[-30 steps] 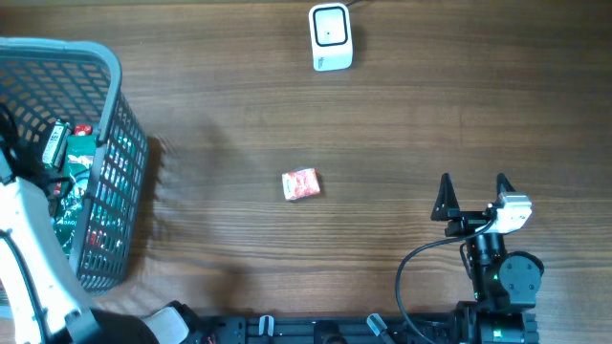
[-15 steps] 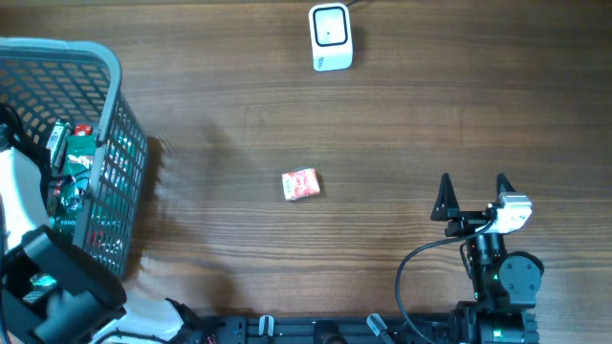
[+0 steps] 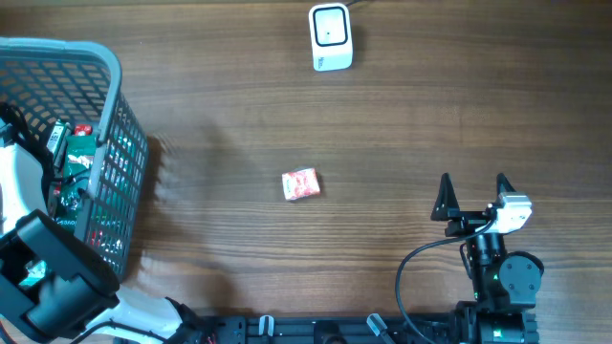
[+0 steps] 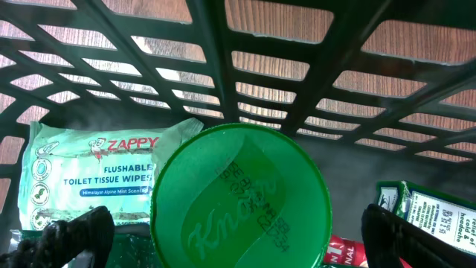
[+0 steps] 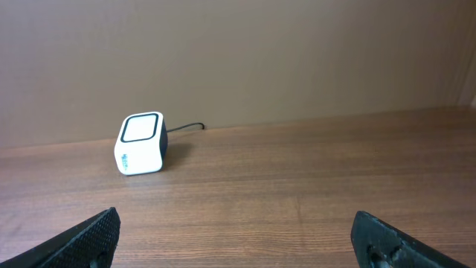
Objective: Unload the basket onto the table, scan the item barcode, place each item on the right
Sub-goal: 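Return the left gripper into the basket and grasp the green-lidded jar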
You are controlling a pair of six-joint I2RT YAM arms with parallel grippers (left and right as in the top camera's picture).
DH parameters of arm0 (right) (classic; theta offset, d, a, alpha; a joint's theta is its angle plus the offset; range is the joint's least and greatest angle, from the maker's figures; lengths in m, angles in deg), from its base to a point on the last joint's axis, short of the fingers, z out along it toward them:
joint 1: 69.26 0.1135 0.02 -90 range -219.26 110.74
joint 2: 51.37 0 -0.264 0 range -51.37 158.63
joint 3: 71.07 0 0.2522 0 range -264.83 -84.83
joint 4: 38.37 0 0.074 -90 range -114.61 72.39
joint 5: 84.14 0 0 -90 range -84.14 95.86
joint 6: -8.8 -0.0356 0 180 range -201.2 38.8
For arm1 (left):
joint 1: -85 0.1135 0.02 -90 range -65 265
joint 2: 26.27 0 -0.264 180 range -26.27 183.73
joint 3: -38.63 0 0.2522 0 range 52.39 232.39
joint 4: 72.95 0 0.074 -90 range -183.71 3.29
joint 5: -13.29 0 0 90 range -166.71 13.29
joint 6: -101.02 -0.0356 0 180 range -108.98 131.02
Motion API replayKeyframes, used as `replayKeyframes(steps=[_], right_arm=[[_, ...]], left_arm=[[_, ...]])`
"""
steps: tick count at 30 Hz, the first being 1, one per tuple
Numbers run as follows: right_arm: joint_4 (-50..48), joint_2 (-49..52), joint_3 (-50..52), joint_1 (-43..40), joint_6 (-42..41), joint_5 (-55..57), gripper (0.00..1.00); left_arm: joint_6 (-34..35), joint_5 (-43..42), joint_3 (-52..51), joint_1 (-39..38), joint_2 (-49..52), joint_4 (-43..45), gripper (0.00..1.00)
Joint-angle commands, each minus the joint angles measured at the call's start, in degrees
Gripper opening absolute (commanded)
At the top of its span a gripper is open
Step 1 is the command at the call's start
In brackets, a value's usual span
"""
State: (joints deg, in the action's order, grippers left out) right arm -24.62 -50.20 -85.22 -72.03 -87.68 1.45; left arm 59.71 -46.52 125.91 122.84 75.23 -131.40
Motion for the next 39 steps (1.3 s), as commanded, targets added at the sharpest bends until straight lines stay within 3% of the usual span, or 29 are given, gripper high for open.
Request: replayKeyframes(steps=[1, 8, 12, 14, 20, 23, 27, 39], right_arm=[[-0.13, -0.37, 0.09, 0.33, -1.05, 0.79, 1.0], [-0.13, -0.37, 0.09, 0.33, -1.05, 0.79, 1.0], [-0.11, -0.37, 0.09, 0.33, -1.03, 0.79, 1.0], [-0.13, -0.37, 0.09, 0.33, -1.05, 0.79, 1.0], [-0.11, -0.37, 0.09, 0.33, -1.05, 0.79, 1.0], [-0.13, -0.37, 0.09, 0.33, -1.03, 0.79, 1.0], [-0.11, -0.37, 0.09, 0.33, -1.05, 0.79, 1.0], [-0.11, -0.37, 0.09, 0.33, -1.03, 0.79, 1.0]], left_arm=[[-0.52, 1.42, -0.37, 0.31, 2.01, 0.39, 0.99], [-0.79, 3.37, -0.37, 0.33, 4.26, 1.7, 0.98], [-2.03, 3.37, -0.37, 0.31, 4.26, 2.1, 0.74], [-2.03, 3.37, -0.37, 0.31, 4.26, 2.1, 0.68], [-2.23, 7.32, -0.35, 0.31, 4.26, 2.01, 0.67], [-3.5, 7.39, -0.33, 0.31, 3.96, 2.08, 0.59], [-3.5, 7.02, -0.33, -0.22, 2.6, 2.08, 0.58], [-3.48, 6.12, 0.07, -6.51, -12.61, 1.2, 0.6]])
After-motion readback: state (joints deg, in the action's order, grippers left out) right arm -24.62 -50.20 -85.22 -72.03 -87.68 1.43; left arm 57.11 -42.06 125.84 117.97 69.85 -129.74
